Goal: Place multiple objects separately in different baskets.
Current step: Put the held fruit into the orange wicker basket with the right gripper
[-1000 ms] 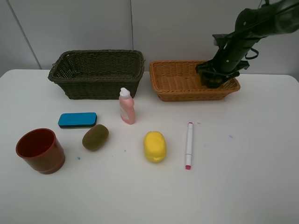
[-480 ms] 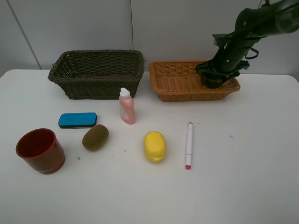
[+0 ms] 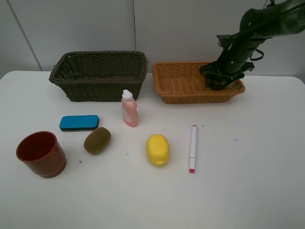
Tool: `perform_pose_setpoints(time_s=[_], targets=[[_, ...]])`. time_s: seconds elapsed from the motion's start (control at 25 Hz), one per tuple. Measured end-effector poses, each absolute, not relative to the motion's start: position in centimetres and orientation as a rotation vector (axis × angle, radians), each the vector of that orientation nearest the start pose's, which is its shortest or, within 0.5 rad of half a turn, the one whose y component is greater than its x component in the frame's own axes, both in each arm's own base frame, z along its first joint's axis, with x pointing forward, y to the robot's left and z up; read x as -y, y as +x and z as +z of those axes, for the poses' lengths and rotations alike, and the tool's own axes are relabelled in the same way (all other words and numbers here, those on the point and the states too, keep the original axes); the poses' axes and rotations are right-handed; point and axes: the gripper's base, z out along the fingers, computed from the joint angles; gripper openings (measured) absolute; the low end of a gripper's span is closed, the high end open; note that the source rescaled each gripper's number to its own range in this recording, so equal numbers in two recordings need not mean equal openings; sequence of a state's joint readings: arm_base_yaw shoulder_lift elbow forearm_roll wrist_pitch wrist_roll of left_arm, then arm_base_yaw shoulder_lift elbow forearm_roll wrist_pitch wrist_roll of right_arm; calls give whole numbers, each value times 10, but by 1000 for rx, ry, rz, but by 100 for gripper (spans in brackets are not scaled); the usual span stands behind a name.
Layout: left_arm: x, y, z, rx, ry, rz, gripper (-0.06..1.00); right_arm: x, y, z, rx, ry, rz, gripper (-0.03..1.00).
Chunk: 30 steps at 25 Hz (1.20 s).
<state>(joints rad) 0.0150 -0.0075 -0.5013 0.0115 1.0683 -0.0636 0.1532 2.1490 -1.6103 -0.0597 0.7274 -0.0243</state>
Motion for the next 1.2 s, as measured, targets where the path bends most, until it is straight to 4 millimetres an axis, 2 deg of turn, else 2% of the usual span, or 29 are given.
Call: perform_pose_setpoints(time_s=[0.36,0.48,0.6,1.2], targets=[[-1,-7,277,-2041,-81,-17,100,-66,450,164,-2751,-295,-34,64],[-1,-7,277,-2041,-81,-17,100,-66,450,164,-2754,-295,-34,89],[-1,-7,277,-2041,-81,-17,100,-66,450,164,-2754,-295,-34,97],[-1,-7,277,-2041,-81,-17,100,-65,448,163,-2776,-297,-37,100]])
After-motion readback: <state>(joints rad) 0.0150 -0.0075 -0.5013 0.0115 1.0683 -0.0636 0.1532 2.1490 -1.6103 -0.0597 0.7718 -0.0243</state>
